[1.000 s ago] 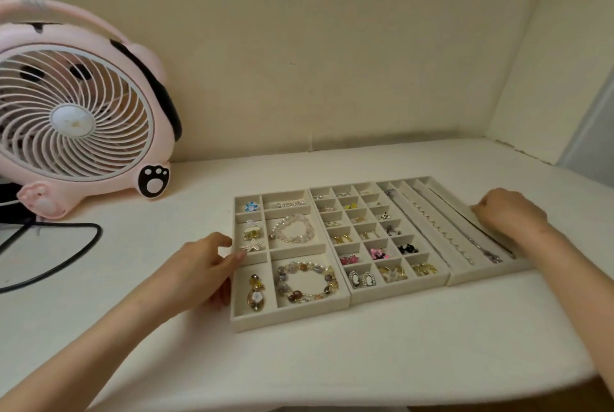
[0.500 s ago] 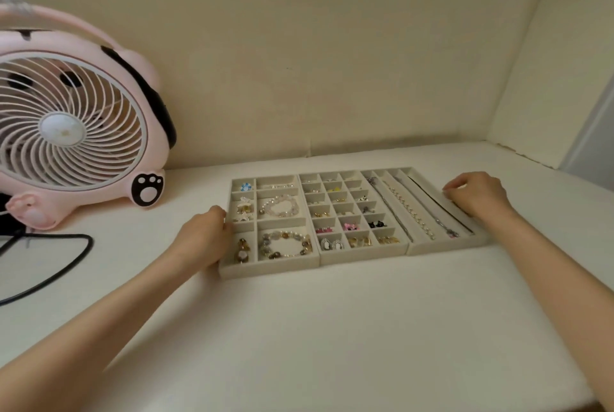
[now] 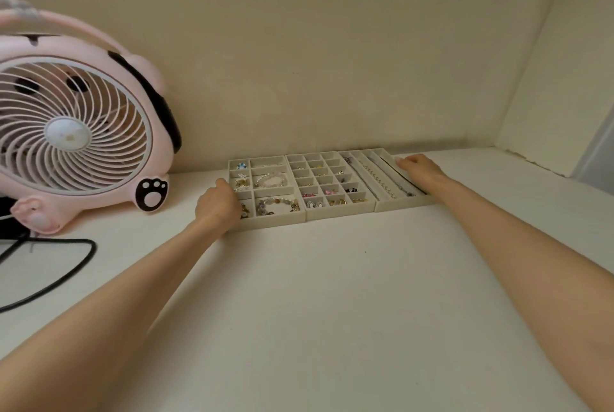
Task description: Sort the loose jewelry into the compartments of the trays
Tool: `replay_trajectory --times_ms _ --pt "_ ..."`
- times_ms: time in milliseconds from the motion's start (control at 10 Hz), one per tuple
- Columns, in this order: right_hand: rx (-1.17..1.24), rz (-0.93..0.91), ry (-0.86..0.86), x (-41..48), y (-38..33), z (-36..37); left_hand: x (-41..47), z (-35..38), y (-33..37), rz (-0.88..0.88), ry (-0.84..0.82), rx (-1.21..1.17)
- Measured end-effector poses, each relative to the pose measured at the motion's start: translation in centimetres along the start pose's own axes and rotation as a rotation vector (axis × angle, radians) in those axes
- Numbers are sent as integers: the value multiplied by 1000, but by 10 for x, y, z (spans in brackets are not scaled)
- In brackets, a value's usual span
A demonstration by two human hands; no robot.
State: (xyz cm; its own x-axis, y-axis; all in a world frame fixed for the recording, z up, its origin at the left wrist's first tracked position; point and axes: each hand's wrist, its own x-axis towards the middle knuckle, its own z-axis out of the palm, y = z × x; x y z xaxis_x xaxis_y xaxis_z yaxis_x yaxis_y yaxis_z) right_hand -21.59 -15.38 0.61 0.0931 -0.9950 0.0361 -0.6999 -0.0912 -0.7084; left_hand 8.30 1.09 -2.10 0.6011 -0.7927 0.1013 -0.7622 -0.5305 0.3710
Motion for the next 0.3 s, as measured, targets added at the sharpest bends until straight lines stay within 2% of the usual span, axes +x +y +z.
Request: replay_trajectory --times_ms 100,200,300 --pt "10 0 -7 1 -1 1 -1 0 -2 -13 -9 16" --pt "-38 -1 32 6 3 2 -2 -7 -6 36 35 179" --pt "75 -193 145 -1 -8 -3 -12 -30 -7 162 221 219"
